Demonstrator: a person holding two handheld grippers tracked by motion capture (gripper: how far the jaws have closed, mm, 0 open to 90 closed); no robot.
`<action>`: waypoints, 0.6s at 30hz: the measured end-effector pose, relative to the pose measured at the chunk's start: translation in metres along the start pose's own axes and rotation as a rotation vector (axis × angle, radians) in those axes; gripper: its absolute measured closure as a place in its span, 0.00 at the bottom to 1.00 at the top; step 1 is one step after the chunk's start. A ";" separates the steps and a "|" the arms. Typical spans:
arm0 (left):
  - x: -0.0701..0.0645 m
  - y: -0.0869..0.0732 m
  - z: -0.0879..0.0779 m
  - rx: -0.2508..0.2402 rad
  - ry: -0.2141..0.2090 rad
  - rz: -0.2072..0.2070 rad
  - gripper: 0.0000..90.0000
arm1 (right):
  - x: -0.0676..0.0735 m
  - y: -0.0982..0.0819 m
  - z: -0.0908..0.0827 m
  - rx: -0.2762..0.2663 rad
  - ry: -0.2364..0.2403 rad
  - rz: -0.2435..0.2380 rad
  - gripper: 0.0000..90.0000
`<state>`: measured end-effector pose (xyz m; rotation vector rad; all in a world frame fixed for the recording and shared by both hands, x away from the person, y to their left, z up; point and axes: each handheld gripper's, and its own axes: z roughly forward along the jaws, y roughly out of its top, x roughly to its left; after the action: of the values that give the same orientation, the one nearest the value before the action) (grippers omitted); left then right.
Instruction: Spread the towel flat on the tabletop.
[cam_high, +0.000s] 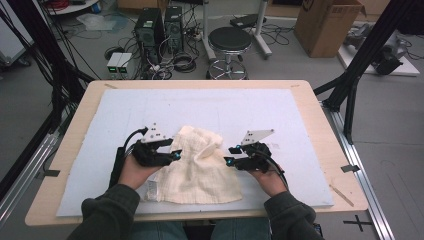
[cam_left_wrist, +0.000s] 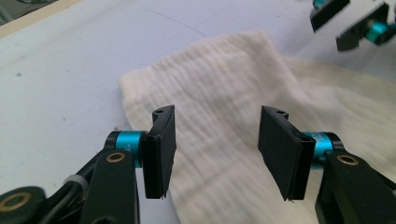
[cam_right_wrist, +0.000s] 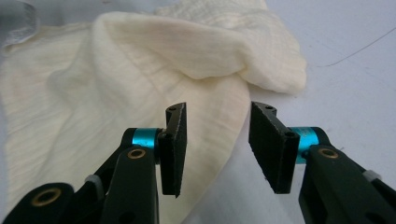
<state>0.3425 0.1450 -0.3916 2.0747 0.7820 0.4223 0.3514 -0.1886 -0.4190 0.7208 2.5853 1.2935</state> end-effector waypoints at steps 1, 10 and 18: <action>0.004 0.001 0.007 0.009 -0.002 -0.004 0.55 | -0.003 0.001 0.005 0.009 0.000 0.002 0.64; 0.015 -0.016 0.043 0.175 -0.026 -0.004 0.84 | -0.017 0.000 0.030 0.076 0.012 0.010 0.74; 0.014 -0.017 0.046 0.201 -0.009 -0.006 0.92 | -0.020 -0.002 0.034 0.086 0.069 0.023 0.94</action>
<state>0.3721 0.1343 -0.4322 2.2577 0.8543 0.3425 0.3801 -0.1752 -0.4430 0.7353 2.7104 1.2413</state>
